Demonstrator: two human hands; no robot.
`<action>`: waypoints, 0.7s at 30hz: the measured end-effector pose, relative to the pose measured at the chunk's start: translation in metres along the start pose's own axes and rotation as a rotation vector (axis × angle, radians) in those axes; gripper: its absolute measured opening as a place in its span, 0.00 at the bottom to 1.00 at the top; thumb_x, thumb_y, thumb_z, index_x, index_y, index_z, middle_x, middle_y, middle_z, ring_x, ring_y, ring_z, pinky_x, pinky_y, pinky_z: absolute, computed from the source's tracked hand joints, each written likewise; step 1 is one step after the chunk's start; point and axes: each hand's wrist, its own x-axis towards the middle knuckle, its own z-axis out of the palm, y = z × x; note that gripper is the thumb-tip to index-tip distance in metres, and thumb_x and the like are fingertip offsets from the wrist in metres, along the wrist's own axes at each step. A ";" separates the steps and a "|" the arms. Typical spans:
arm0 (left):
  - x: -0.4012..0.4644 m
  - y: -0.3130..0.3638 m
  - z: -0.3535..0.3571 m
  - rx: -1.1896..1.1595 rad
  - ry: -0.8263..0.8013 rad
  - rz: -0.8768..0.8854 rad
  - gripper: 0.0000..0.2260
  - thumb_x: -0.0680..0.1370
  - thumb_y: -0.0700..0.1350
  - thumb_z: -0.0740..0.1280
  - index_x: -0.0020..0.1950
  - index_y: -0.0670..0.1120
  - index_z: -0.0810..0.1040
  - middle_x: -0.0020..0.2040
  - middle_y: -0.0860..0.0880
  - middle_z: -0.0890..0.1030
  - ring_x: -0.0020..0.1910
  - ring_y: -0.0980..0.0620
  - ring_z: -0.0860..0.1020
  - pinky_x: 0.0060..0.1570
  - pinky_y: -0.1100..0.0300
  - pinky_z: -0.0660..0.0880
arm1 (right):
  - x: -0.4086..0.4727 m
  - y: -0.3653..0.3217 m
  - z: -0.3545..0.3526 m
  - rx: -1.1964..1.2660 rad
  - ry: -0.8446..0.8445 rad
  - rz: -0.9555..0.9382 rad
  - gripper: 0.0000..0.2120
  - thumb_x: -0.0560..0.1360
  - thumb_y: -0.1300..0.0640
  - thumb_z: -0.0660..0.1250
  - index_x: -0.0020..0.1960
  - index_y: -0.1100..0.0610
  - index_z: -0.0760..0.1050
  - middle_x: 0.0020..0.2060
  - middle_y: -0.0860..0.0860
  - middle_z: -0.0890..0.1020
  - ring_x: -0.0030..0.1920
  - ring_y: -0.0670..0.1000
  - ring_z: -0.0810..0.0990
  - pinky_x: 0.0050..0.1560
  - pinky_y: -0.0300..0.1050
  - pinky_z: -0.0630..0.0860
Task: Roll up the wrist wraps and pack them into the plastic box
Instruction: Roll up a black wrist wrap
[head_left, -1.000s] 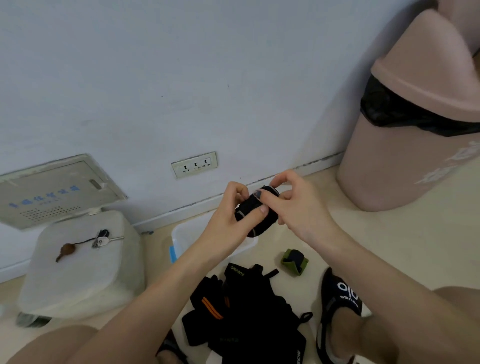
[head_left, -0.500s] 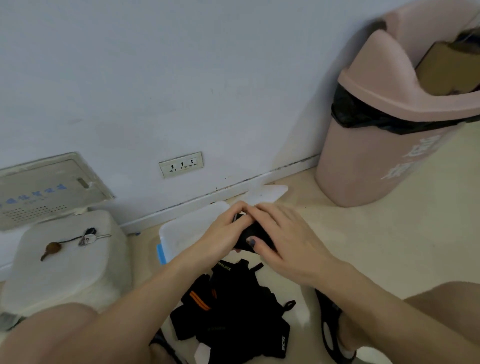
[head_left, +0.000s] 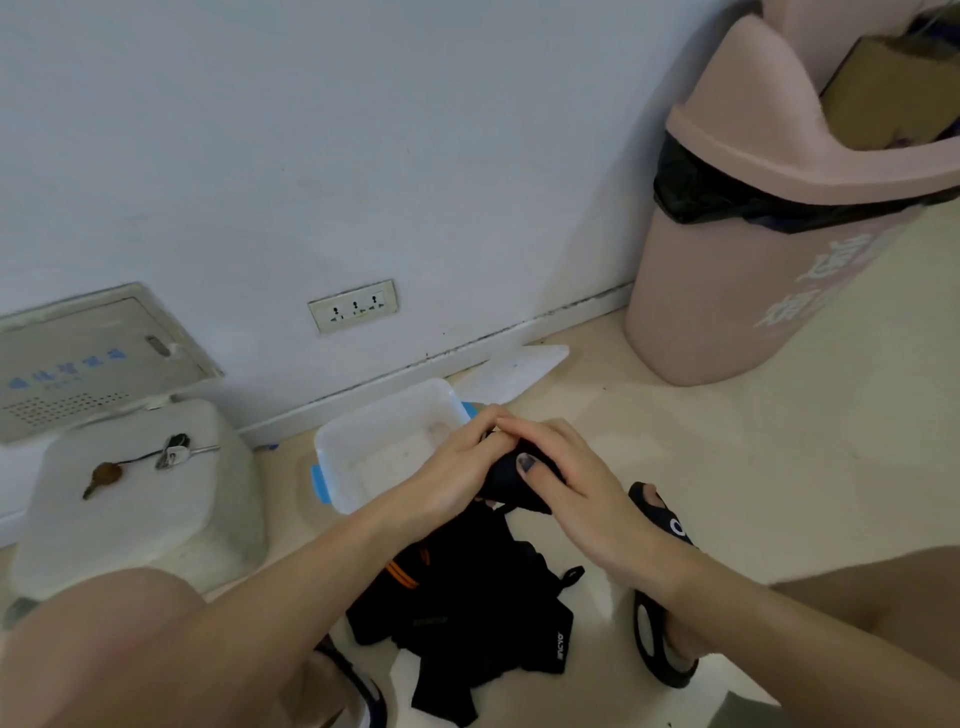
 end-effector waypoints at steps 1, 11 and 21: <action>0.002 -0.001 0.002 0.010 -0.008 -0.008 0.07 0.85 0.43 0.59 0.54 0.44 0.76 0.46 0.45 0.77 0.46 0.48 0.76 0.49 0.50 0.71 | -0.001 0.001 -0.002 0.004 -0.012 0.015 0.20 0.86 0.60 0.58 0.73 0.42 0.72 0.61 0.42 0.75 0.64 0.37 0.74 0.62 0.27 0.68; 0.032 -0.022 0.010 0.072 -0.083 -0.152 0.18 0.88 0.52 0.51 0.56 0.40 0.72 0.45 0.41 0.77 0.39 0.49 0.78 0.39 0.55 0.77 | 0.011 0.029 -0.015 -0.284 -0.123 0.105 0.26 0.80 0.47 0.66 0.77 0.40 0.65 0.62 0.42 0.75 0.61 0.41 0.75 0.62 0.39 0.73; 0.070 -0.075 -0.004 0.411 -0.240 -0.437 0.29 0.79 0.63 0.55 0.80 0.63 0.51 0.71 0.42 0.73 0.63 0.43 0.79 0.70 0.46 0.72 | 0.046 0.138 -0.007 -0.679 -0.285 0.346 0.24 0.71 0.49 0.74 0.61 0.55 0.70 0.52 0.53 0.80 0.52 0.56 0.80 0.47 0.52 0.79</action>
